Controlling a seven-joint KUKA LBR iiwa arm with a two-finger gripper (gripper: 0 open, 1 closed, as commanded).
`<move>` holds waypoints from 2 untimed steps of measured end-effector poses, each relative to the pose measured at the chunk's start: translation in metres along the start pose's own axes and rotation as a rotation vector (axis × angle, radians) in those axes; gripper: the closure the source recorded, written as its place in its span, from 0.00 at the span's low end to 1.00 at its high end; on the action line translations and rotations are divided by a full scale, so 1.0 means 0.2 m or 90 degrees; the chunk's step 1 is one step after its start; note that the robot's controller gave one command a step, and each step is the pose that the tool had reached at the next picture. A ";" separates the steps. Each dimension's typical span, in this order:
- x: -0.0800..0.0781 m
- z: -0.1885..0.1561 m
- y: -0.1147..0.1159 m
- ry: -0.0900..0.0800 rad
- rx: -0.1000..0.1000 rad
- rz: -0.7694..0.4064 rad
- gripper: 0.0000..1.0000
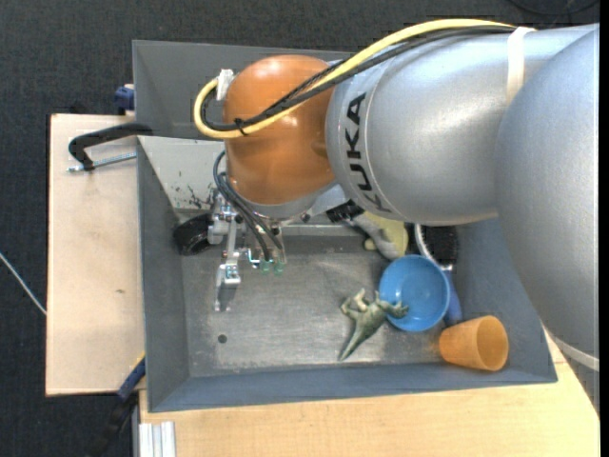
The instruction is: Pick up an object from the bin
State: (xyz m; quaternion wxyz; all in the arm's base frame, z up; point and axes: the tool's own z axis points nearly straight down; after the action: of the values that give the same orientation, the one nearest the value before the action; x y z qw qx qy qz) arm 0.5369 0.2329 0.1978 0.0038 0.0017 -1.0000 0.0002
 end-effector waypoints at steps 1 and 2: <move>-0.34 0.21 -0.11 -0.009 -0.001 0.002 0.00; -0.28 0.60 0.01 -0.001 0.000 0.081 0.00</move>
Offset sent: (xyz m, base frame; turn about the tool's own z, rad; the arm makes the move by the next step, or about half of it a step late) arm 0.0641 -0.0208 -0.0401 0.0004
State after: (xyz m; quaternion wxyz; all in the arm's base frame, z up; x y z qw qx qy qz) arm 0.5918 0.2342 0.0773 0.0033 -0.0617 -0.9981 0.0001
